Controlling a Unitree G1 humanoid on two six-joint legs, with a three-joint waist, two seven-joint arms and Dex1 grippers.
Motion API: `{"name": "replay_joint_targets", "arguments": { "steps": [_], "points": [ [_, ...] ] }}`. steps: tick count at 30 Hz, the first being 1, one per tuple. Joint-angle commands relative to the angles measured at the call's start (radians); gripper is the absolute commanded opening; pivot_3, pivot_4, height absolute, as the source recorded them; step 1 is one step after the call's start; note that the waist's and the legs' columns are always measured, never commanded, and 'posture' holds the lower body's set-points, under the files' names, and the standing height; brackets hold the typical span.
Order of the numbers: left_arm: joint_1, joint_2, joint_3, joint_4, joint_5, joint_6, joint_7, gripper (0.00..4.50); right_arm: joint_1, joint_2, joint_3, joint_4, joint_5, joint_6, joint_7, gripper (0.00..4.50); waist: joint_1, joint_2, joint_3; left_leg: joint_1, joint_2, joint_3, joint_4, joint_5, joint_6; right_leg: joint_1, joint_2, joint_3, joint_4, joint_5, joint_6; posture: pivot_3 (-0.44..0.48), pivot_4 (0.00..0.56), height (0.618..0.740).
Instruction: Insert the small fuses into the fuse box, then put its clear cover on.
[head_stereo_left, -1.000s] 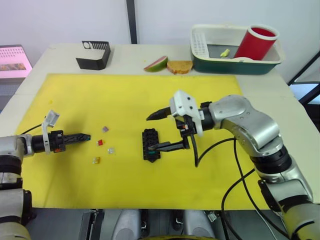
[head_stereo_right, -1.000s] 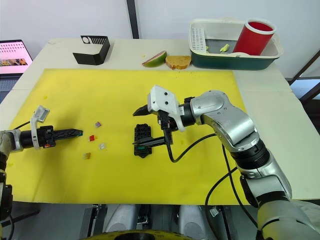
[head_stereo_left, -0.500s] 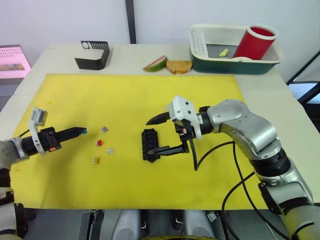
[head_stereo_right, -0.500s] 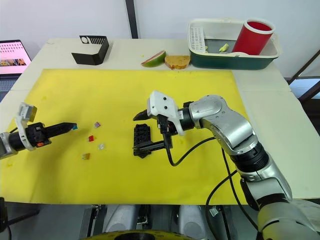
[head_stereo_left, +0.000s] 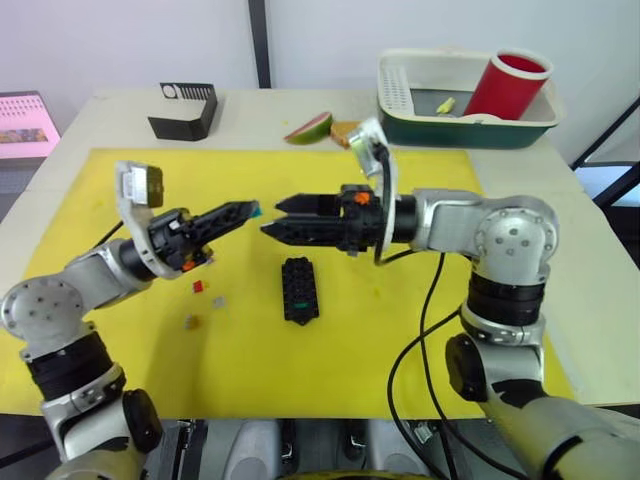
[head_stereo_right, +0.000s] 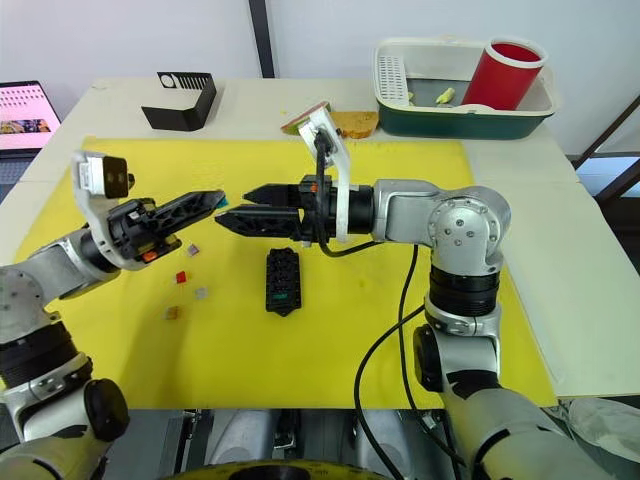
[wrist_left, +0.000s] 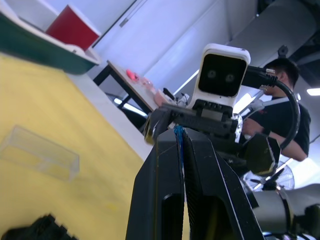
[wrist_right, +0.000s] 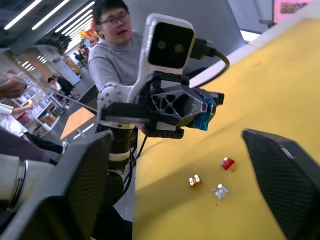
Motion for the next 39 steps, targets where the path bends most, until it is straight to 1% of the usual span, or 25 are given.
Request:
{"name": "replay_joint_targets", "arguments": {
  "steps": [1, 6, 13, 16, 26, 28, 29, 31, 32, 39],
  "points": [
    [0.0, 0.013, -0.018, -0.019, -0.072, -0.044, 0.047, 0.0, -0.038, 0.012, -0.029, -0.006, 0.037, 0.025, -0.054, 2.74, 0.0, 0.0, 0.0, 0.0, 0.0, 0.0, 0.0, 0.0, 0.0, 0.0, 0.0, 0.0, 0.0, 0.0, 0.0, 0.0, 0.15, 0.74],
    [0.008, 0.032, -0.053, -0.01, -0.116, -0.094, 0.075, 0.0, -0.048, 0.021, -0.036, 0.01, 0.055, 0.027, -0.102, 2.74, 0.001, 0.0, 0.0, 0.0, 0.0, 0.0, 0.0, 0.0, 0.0, 0.0, 0.0, 0.0, 0.0, 0.0, 0.0, 0.0, 0.15, 0.74],
    [0.035, 0.06, -0.107, -0.017, -0.151, -0.145, 0.086, 0.0, -0.06, 0.026, -0.035, 0.021, 0.078, 0.012, -0.128, 2.74, 0.001, 0.0, 0.0, 0.0, 0.0, 0.0, 0.0, 0.0, 0.0, 0.0, 0.001, 0.0, 0.0, 0.0, 0.0, 0.0, 0.15, 0.74],
    [0.044, 0.072, -0.121, -0.016, -0.164, -0.164, 0.089, 0.0, -0.062, 0.024, -0.033, 0.022, 0.091, 0.011, -0.135, 1.92, 0.001, 0.0, 0.0, 0.0, 0.0, 0.0, 0.0, 0.0, 0.0, 0.0, 0.001, 0.0, 0.0, 0.0, 0.0, 0.0, 0.15, 0.74],
    [0.071, 0.109, -0.157, -0.017, -0.196, -0.213, 0.094, 0.0, -0.06, 0.017, -0.026, 0.021, 0.128, 0.015, -0.15, 1.92, 0.001, 0.0, 0.0, 0.0, 0.0, 0.0, -0.001, 0.0, 0.0, 0.0, 0.001, 0.0, -0.001, 0.0, 0.0, 0.0, 0.15, 0.74],
    [0.075, 0.113, -0.163, -0.018, -0.2, -0.22, 0.096, 0.0, -0.059, 0.016, -0.022, 0.021, 0.132, 0.013, -0.153, 1.39, 0.001, 0.0, 0.0, 0.0, 0.0, 0.001, -0.001, 0.0, 0.0, 0.0, 0.001, 0.0, -0.001, 0.0, 0.0, 0.0, 0.15, 0.74],
    [0.077, 0.114, -0.166, -0.019, -0.203, -0.224, 0.097, 0.0, -0.058, 0.015, -0.02, 0.02, 0.133, 0.013, -0.155, 1.04, 0.001, 0.0, 0.0, 0.0, 0.0, 0.0, -0.001, 0.0, 0.0, 0.0, 0.001, 0.0, -0.001, 0.0, 0.0, 0.0, 0.15, 0.74],
    [0.08, 0.118, -0.172, -0.021, -0.211, -0.23, 0.101, 0.0, -0.057, 0.014, -0.018, 0.018, 0.137, 0.012, -0.157, 0.1, 0.002, 0.0, 0.0, 0.0, 0.0, 0.001, -0.001, 0.0, 0.0, 0.0, 0.001, 0.0, -0.001, 0.0, 0.0, 0.0, 0.15, 0.74],
    [0.082, 0.12, -0.175, -0.022, -0.214, -0.234, 0.102, 0.0, -0.057, 0.012, -0.016, 0.017, 0.138, 0.012, -0.158, 0.04, 0.001, 0.0, 0.0, 0.0, 0.0, 0.001, -0.001, 0.0, 0.0, 0.0, 0.001, 0.0, -0.001, 0.0, 0.0, 0.0, 0.15, 0.74],
    [0.095, 0.137, -0.197, -0.028, -0.234, -0.259, 0.112, 0.0, -0.055, 0.008, -0.009, 0.014, 0.141, 0.007, -0.157, 0.04, 0.001, 0.0, 0.0, 0.0, 0.0, 0.001, -0.001, 0.0, 0.0, 0.0, 0.001, 0.0, -0.002, 0.0, 0.0, 0.0, 0.15, 0.74]
  ]
}}
